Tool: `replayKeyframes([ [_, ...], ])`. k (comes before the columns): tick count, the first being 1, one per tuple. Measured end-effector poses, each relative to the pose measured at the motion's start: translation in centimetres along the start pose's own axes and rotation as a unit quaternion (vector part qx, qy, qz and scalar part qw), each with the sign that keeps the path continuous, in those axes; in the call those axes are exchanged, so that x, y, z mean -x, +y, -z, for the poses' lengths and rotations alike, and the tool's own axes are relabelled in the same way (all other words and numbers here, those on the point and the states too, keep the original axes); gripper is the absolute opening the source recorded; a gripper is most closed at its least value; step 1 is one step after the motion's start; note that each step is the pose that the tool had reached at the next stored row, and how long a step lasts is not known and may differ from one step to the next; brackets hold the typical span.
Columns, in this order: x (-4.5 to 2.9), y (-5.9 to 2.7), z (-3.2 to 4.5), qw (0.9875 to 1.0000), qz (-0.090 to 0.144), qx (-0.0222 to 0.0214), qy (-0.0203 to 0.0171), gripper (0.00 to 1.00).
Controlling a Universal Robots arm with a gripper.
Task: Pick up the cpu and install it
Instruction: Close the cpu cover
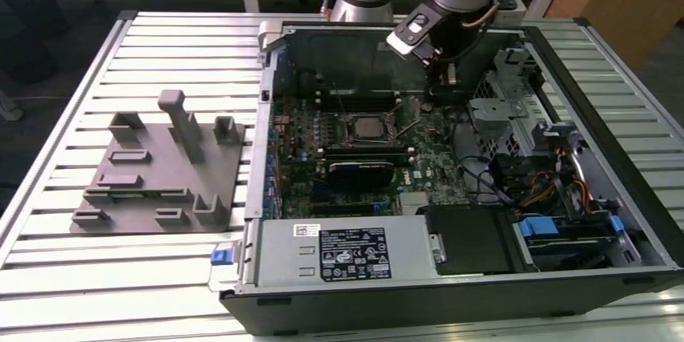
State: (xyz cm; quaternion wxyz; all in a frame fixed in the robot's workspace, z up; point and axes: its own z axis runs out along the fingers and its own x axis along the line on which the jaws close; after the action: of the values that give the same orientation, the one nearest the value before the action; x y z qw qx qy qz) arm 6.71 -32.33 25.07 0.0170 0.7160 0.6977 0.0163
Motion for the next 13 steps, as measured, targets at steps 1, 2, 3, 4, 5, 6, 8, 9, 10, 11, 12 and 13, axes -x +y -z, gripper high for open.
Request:
replayKeyframes([
  [1,0.11,0.0,-0.12,1.0,0.0,0.0,0.0,0.11],
  [2,0.21,0.0,-0.26,1.0,0.0,0.0,0.0,0.11],
  [3,0.27,-0.01,-0.39,1.0,-0.001,0.0,0.0001,0.11],
  [4,0.31,-0.02,-0.51,1.0,-0.001,0.0,0.0,0.11],
  [5,0.34,-0.04,-0.62,1.0,-0.001,0.0,0.0,0.11],
  [6,0.36,-0.08,-0.72,1.0,-0.001,0.0,-0.0001,0.11],
  [8,0.41,-0.23,-0.9,1.0,-0.001,0.0,-0.0001,0.11],
  [9,0.45,-0.33,-0.98,1.0,-0.001,0.0,-0.0001,0.11],
  [10,0.5,-0.44,-1.04,1.0,-0.001,0.0,-0.0001,0.11],
  [11,0.54,-0.57,-1.1,1.0,-0.001,0.0,-0.0001,0.11],
  [12,0.56,-0.7,-1.15,1.0,-0.002,0.0,-0.0001,0.11],
  [13,0.57,-0.81,-1.18,1.0,-0.002,0.0,-0.0001,0.11],
])
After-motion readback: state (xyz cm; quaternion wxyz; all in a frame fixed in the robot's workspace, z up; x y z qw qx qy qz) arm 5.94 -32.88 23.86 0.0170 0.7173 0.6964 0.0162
